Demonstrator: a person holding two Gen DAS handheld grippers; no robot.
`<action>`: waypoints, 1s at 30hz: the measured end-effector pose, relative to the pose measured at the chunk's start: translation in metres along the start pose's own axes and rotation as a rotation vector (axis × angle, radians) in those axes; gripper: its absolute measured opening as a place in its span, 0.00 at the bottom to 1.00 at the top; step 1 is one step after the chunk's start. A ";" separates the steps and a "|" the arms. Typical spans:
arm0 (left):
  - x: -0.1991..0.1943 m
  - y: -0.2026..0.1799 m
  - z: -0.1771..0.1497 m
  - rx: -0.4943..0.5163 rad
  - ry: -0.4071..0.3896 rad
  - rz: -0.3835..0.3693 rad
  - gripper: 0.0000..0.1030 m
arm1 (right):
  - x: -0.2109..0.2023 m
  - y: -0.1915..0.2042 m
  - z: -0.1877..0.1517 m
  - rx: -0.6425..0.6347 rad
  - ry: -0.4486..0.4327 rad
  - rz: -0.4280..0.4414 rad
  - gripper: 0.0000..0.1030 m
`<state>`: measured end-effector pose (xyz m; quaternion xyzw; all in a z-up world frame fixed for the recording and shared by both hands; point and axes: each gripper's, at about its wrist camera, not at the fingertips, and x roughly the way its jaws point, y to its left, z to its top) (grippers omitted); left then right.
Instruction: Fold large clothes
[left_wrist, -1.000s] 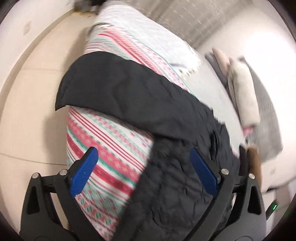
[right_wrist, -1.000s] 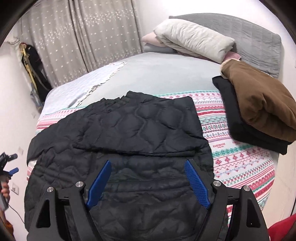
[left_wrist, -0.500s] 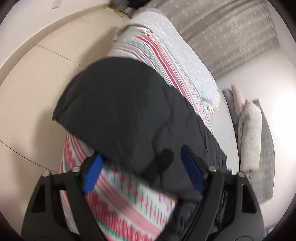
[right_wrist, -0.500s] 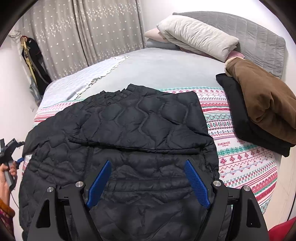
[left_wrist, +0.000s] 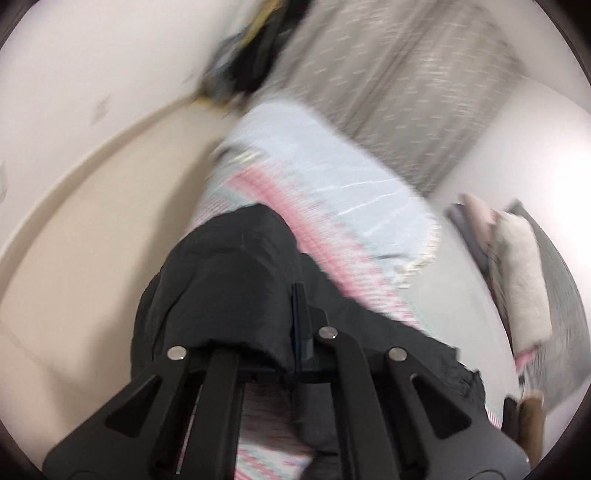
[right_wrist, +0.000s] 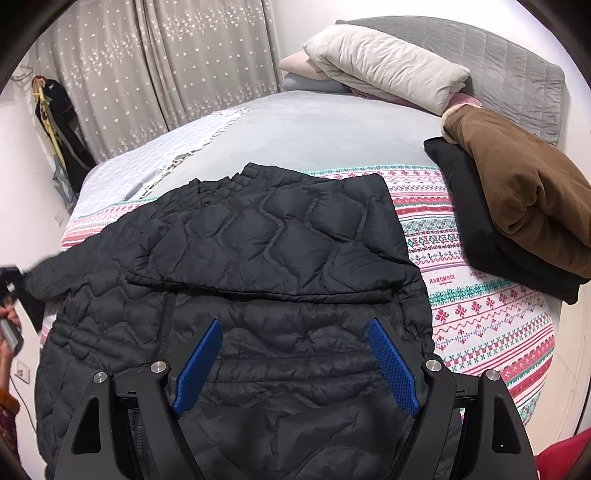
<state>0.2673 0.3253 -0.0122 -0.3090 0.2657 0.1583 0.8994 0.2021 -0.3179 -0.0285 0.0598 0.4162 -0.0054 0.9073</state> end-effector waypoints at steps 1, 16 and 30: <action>-0.012 -0.021 0.001 0.056 -0.021 -0.042 0.05 | -0.001 0.000 0.000 0.000 0.000 -0.001 0.80; -0.028 -0.228 -0.133 0.754 0.149 -0.324 0.05 | -0.007 -0.002 0.000 0.004 -0.011 0.017 0.80; -0.037 -0.159 -0.172 0.933 0.412 -0.335 0.75 | 0.007 0.014 -0.002 -0.034 0.070 0.051 0.80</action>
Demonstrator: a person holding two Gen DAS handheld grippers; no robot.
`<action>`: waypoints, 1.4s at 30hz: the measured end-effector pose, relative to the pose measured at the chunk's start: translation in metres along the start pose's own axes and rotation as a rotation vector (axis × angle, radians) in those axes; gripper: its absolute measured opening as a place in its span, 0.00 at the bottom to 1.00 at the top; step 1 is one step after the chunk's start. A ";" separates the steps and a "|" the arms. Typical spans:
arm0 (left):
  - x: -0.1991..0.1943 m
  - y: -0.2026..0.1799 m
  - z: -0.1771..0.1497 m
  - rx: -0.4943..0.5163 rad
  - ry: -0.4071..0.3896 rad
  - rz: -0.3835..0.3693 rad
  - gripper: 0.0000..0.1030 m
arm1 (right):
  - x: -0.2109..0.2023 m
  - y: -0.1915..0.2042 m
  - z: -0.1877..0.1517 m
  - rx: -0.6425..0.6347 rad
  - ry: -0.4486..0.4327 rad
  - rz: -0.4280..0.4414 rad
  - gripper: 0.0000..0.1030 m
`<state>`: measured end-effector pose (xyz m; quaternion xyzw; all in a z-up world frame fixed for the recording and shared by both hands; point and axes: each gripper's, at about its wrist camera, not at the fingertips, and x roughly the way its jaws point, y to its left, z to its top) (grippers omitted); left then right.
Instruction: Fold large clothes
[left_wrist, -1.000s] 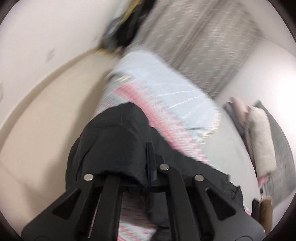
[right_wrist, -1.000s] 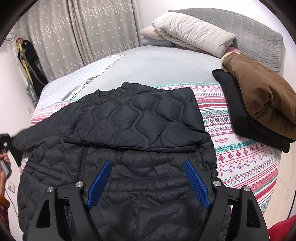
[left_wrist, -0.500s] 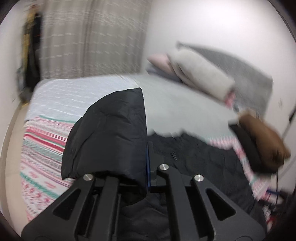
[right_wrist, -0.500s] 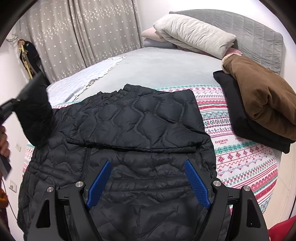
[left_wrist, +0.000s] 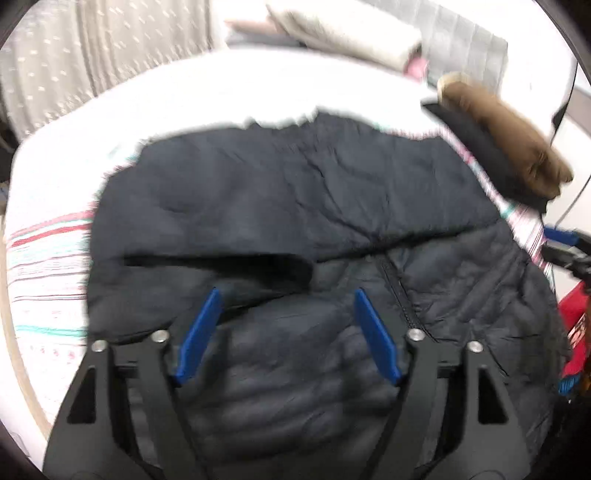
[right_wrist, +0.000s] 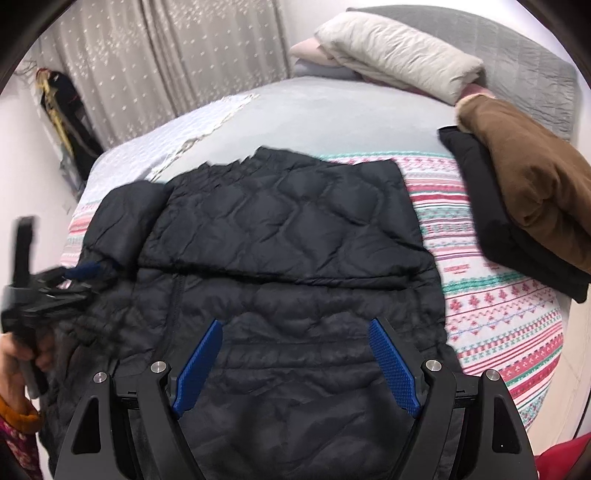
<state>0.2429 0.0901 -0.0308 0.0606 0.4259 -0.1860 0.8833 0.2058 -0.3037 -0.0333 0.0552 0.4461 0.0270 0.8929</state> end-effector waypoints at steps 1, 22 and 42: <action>-0.014 0.014 -0.002 -0.034 -0.040 0.018 0.75 | 0.000 0.008 0.002 -0.016 0.006 0.015 0.80; 0.028 0.125 -0.050 -0.437 -0.020 0.083 0.50 | 0.143 0.278 0.063 -0.505 -0.097 -0.064 0.79; 0.014 0.124 -0.037 -0.446 -0.104 0.036 0.50 | 0.105 0.018 0.094 0.283 -0.072 0.270 0.80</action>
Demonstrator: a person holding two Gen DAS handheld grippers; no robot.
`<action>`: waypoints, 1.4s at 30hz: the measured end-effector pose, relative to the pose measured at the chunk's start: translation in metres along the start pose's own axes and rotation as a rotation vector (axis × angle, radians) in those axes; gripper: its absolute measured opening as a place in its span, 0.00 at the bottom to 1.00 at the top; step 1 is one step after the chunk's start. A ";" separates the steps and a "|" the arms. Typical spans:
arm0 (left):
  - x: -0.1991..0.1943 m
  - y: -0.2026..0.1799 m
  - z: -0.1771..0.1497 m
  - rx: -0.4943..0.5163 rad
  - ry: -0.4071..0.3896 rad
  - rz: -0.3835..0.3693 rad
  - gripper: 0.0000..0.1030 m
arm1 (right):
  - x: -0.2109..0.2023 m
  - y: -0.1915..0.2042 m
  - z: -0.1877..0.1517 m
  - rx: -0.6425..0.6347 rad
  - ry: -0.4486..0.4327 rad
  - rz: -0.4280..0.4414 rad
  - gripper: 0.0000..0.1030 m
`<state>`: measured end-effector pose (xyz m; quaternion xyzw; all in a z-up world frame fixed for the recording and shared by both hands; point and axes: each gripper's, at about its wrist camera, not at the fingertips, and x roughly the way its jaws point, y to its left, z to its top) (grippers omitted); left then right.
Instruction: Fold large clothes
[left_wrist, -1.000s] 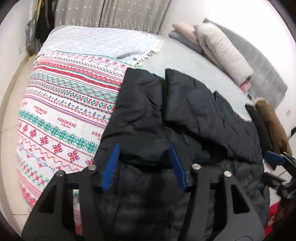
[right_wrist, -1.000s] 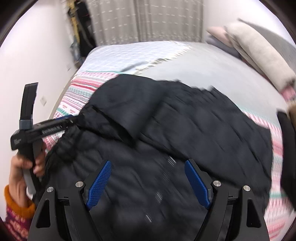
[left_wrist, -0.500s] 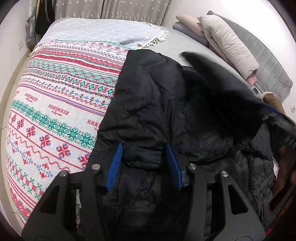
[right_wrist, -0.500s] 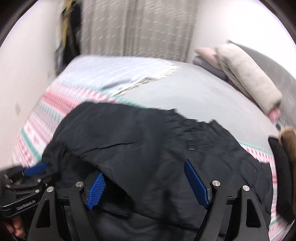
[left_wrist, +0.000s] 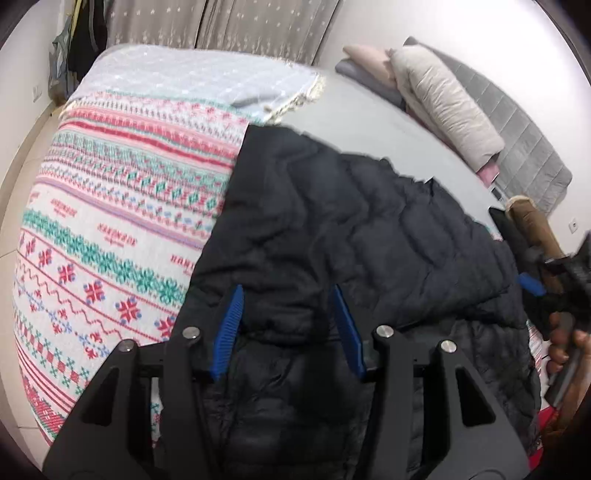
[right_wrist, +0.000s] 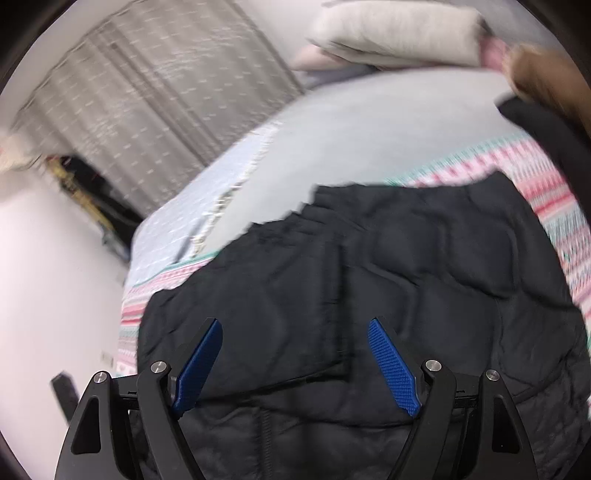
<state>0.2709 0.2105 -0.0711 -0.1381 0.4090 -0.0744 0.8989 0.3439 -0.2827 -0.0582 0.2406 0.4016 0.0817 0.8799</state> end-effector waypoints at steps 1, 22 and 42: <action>-0.004 -0.002 0.001 0.007 -0.023 -0.010 0.50 | 0.008 -0.004 0.000 0.011 0.014 -0.024 0.80; -0.002 -0.028 -0.009 0.090 0.039 0.011 0.81 | -0.002 -0.003 -0.027 -0.106 0.129 -0.110 0.34; -0.148 -0.017 -0.066 0.095 0.090 -0.107 0.99 | -0.238 -0.063 -0.115 -0.120 0.003 -0.099 0.85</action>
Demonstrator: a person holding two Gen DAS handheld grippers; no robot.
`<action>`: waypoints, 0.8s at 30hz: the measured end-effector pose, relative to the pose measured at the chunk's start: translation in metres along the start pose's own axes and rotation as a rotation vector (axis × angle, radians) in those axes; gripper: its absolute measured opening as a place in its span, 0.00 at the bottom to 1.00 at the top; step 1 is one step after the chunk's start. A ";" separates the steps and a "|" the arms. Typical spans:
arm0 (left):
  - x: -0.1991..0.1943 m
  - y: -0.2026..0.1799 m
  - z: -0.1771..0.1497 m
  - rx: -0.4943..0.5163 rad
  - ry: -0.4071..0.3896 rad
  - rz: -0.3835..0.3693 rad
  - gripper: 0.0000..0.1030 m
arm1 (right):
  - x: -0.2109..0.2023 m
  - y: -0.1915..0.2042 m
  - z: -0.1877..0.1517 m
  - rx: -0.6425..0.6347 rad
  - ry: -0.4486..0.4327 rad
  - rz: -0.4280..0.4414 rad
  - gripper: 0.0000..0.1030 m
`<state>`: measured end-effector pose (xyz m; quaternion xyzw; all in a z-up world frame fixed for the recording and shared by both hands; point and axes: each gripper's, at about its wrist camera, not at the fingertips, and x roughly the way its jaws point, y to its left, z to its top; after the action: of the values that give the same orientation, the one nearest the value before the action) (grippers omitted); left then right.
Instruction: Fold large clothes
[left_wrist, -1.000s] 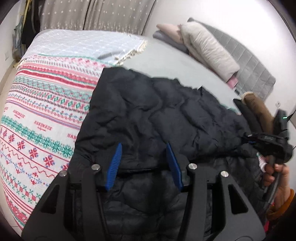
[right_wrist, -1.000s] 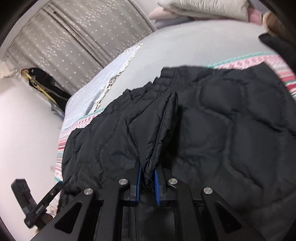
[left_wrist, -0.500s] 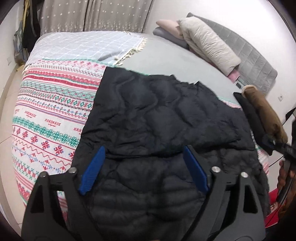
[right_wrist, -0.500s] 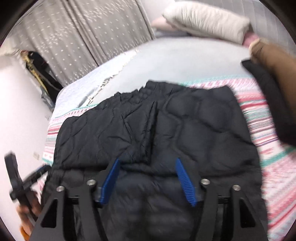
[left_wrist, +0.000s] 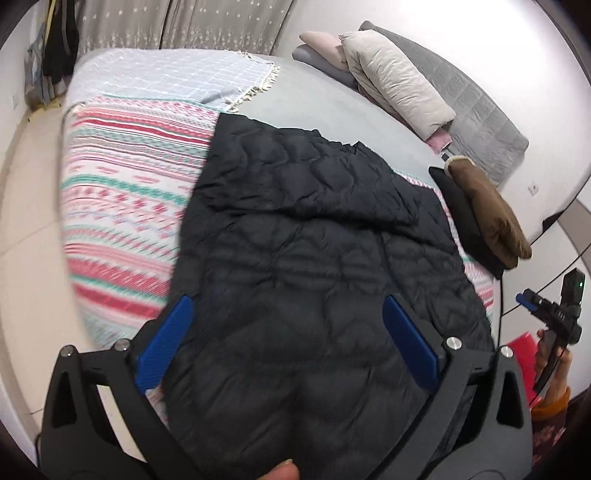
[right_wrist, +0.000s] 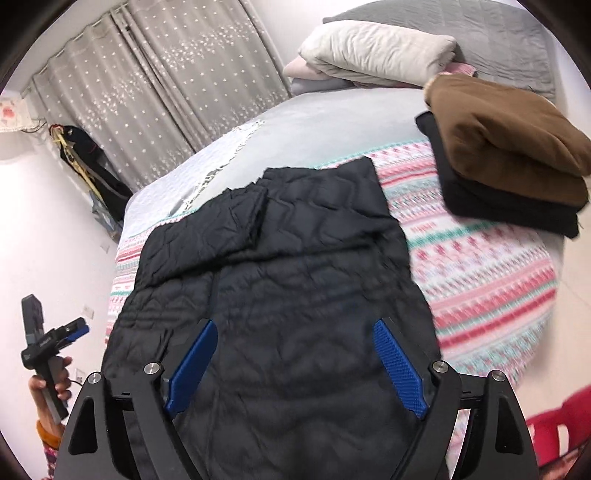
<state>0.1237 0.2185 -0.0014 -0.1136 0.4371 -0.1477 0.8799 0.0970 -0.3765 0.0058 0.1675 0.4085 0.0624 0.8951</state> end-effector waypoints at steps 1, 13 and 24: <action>-0.010 0.001 -0.007 0.024 -0.020 0.021 0.99 | -0.007 -0.006 -0.007 0.007 0.006 0.007 0.85; -0.016 0.036 -0.077 0.149 0.117 0.076 0.99 | -0.025 -0.053 -0.086 0.047 0.101 0.024 0.85; 0.030 0.093 -0.116 -0.129 0.256 -0.256 0.97 | -0.016 -0.108 -0.115 0.217 0.108 0.069 0.85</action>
<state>0.0630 0.2856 -0.1228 -0.2049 0.5360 -0.2433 0.7820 -0.0026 -0.4532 -0.0913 0.2737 0.4547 0.0576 0.8456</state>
